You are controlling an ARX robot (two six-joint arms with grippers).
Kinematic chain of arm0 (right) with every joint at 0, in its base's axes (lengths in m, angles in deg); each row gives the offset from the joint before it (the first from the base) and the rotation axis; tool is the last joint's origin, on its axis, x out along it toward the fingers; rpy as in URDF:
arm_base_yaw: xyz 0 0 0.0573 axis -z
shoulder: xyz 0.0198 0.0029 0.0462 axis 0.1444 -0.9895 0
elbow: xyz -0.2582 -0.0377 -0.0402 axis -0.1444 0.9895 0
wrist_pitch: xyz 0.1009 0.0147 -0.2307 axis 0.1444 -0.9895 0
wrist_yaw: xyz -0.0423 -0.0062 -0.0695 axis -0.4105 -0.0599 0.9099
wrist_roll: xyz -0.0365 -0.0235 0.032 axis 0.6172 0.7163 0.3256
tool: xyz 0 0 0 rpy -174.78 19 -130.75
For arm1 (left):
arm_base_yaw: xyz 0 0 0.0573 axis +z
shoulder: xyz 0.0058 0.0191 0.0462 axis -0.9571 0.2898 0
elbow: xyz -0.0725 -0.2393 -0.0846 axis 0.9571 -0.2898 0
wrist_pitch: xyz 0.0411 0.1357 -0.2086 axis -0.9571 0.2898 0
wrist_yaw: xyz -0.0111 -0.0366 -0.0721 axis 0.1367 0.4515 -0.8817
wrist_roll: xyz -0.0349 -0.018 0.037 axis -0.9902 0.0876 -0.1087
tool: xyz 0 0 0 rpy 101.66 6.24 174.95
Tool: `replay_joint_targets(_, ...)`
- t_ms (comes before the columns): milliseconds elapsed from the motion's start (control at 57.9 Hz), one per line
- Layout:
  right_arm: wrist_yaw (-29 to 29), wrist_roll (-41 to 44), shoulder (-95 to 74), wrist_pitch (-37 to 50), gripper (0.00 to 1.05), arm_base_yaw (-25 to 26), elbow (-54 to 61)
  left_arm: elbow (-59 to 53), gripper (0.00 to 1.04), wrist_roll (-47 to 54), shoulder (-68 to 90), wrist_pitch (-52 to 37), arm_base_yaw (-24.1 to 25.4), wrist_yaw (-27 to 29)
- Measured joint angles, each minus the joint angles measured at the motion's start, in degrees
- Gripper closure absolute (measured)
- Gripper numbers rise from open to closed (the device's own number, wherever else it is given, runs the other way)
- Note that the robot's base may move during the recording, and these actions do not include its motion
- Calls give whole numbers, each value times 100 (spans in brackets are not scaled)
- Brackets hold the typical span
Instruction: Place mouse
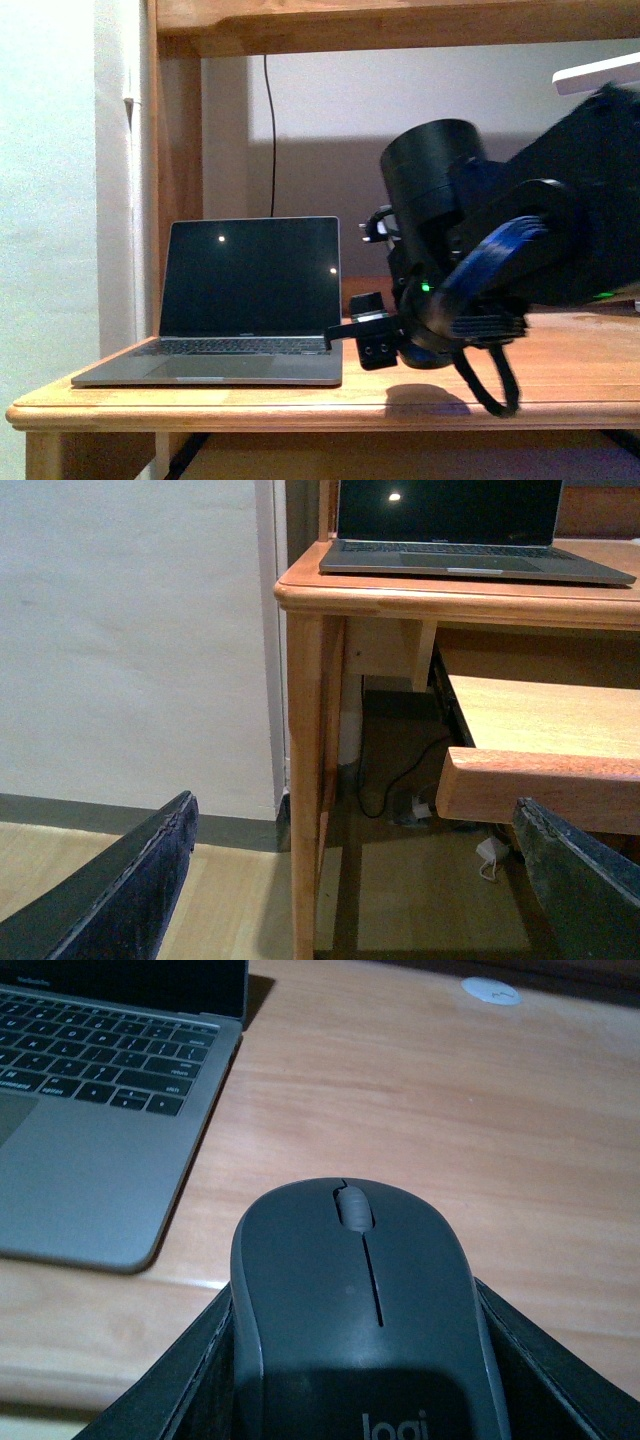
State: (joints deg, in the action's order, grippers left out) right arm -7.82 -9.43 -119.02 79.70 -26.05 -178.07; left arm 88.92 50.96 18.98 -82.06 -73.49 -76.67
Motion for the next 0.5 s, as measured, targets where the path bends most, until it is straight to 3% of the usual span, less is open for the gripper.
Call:
replay_joint_targets(276, 297, 337, -1362, -313, 47, 140, -1646, 0, 8, 0, 0, 0, 0, 0)
replay_joint_targets(501, 431, 577, -1912, -446, 47, 356, -2304, 0, 8, 0, 0, 0, 0, 0)
